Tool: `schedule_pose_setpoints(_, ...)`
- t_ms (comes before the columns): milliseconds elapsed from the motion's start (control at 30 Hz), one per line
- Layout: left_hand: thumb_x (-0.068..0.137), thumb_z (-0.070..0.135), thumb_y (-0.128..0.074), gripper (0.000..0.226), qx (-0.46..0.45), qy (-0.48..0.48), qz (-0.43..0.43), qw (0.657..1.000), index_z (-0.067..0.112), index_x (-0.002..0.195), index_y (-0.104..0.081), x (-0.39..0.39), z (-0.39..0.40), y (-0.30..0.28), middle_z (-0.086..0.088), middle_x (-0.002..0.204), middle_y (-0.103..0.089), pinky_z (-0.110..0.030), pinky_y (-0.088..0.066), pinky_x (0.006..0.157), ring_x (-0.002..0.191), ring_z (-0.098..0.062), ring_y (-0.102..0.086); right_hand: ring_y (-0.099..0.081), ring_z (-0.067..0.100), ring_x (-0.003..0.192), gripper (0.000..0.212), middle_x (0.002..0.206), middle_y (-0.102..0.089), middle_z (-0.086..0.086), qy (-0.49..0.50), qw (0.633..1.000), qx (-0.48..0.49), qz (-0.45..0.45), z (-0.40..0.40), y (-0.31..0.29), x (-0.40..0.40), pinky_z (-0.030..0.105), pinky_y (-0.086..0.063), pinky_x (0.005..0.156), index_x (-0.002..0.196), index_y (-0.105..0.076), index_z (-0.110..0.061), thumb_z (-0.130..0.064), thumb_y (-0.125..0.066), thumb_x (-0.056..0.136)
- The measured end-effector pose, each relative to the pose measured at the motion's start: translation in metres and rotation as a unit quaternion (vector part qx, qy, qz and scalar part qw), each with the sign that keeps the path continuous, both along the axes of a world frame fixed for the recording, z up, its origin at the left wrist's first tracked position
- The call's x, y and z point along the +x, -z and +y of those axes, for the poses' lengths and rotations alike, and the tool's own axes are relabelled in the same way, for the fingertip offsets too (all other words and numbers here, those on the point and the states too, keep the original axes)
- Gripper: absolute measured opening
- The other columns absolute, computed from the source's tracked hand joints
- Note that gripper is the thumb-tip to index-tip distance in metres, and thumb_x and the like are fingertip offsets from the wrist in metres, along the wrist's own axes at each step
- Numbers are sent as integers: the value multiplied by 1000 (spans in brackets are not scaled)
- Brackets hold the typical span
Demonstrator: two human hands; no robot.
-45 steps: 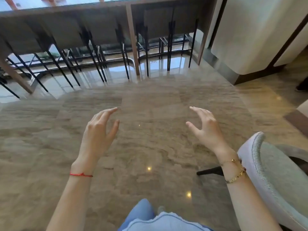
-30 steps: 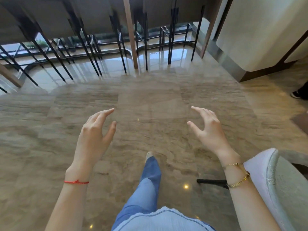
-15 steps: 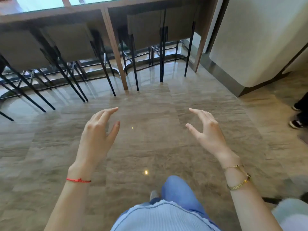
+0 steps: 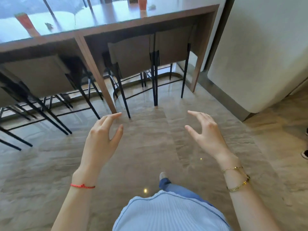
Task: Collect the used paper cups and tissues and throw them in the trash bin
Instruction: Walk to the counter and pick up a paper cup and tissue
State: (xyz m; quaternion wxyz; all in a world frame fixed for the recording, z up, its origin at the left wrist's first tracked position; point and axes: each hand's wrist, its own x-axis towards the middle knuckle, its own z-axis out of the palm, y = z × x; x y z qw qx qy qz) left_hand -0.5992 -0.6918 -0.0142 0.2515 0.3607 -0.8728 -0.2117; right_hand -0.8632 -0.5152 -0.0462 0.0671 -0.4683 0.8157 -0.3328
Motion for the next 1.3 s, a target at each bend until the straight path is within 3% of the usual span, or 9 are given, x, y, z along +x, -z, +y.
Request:
schedule_pose_setpoints(267, 93, 24, -60, 38, -11, -45, 31, 998, 19, 130, -56, -134, -135, -18, 15, 115, -53, -15, -34, 98, 111, 0, -48, -40, 8, 131, 47, 133, -54, -8, -29, 999, 0, 24, -158, -30, -149, 27, -32, 109, 135, -48, -25, -34, -62, 90)
schedule_pose_setpoints(433, 93, 27, -58, 41, -1, -36, 8, 999, 17, 132, -54, -208, -224, -5, 3, 119, -60, -24, -44, 93, 101, -11, -58, -42, 9, 129, 48, 132, -56, -5, -27, 999, 8, 19, -246, -17, -219, 23, -30, 106, 134, -50, -23, -32, -64, 89)
schedule_pose_setpoints(700, 92, 25, -59, 43, -23, -48, 26, 998, 16, 133, -54, -339, -398, -4, -2, 126, -60, -40, -47, 100, 114, -18, -57, -46, 8, 125, 44, 128, -58, -7, -27, 1000, -6, 7, -417, -12, -342, 22, -34, 103, 131, -53, -25, -32, -64, 89)
schedule_pose_setpoints(867, 92, 32, -58, 46, -48, -68, 48, 995, 22, 136, -50, -424, -505, -28, 2, 127, -60, -35, -45, 101, 117, -14, -56, -49, 5, 117, 39, 118, -60, -13, -25, 999, -46, 8, -527, -43, -423, 24, -41, 97, 128, -54, -28, -33, -62, 90)
schedule_pose_setpoints(1000, 89, 37, -61, 55, -41, -74, 62, 994, 25, 140, -43, -484, -579, -43, 4, 127, -59, -30, -44, 98, 115, -11, -55, -45, 1, 120, 38, 120, -58, -15, -28, 998, -61, 7, -603, -59, -478, 14, -33, 98, 129, -53, -29, -34, -61, 91)
schedule_pose_setpoints(1100, 87, 37, -66, 64, -40, -74, 65, 994, 23, 143, -38, -528, -629, -46, 3, 130, -56, -35, -47, 98, 116, -13, -55, -47, 7, 120, 40, 124, -59, -8, -42, 997, -65, 15, -658, -65, -520, 23, -38, 102, 129, -54, -22, -31, -61, 91)
schedule_pose_setpoints(1300, 82, 39, -71, 75, -38, -90, 58, 993, 19, 145, -35, -611, -716, -41, -1, 135, -53, -32, -43, 97, 115, -14, -53, -52, 17, 119, 41, 124, -60, 1, -64, 995, -63, 34, -765, -66, -601, 31, -42, 104, 129, -55, -14, -26, -63, 91)
